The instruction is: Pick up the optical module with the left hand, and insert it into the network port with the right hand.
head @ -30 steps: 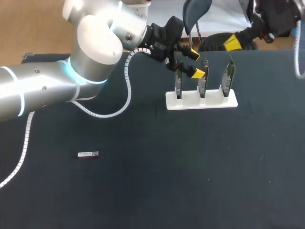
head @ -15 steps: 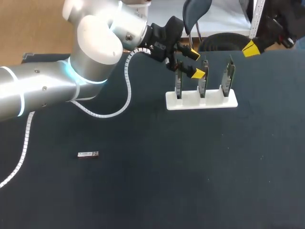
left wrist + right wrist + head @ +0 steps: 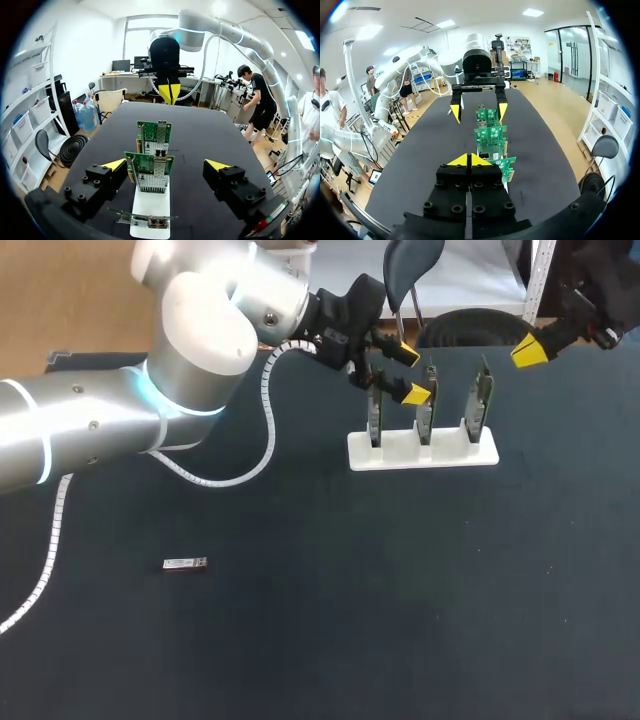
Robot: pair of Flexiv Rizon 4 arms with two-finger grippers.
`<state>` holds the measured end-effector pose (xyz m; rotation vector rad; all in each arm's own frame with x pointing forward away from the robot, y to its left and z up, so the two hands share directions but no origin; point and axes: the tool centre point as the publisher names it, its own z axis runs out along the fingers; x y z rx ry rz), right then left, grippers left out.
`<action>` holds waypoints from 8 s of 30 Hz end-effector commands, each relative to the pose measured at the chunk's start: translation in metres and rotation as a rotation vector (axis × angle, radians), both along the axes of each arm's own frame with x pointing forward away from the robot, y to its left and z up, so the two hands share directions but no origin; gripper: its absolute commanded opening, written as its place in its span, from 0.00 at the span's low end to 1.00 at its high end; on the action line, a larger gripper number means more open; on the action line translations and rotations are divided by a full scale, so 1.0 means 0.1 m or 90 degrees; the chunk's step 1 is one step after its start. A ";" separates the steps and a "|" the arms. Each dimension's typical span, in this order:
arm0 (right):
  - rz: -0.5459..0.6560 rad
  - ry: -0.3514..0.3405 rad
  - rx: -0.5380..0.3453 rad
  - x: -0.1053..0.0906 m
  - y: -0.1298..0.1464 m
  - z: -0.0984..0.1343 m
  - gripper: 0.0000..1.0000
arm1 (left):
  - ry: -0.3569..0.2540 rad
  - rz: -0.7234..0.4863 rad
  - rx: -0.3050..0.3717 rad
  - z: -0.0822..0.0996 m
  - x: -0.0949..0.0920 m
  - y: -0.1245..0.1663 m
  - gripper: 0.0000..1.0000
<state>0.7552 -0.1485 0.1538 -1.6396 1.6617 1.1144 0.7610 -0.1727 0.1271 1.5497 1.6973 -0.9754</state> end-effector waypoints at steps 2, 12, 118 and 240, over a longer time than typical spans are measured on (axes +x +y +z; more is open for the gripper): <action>-0.001 -0.002 0.002 0.02 0.00 -0.01 0.00 | 0.002 -0.002 0.003 0.00 0.02 -0.01 1.00; -0.003 -0.018 0.004 0.05 0.02 0.01 0.00 | 0.002 -0.002 0.003 0.00 0.02 -0.01 1.00; -0.004 -0.022 0.000 0.04 0.04 0.01 1.00 | 0.028 0.047 0.575 -1.07 -2.22 3.36 1.00; -0.004 -0.022 0.000 0.04 0.04 0.01 1.00 | -0.143 0.079 -0.289 1.17 0.43 0.45 0.00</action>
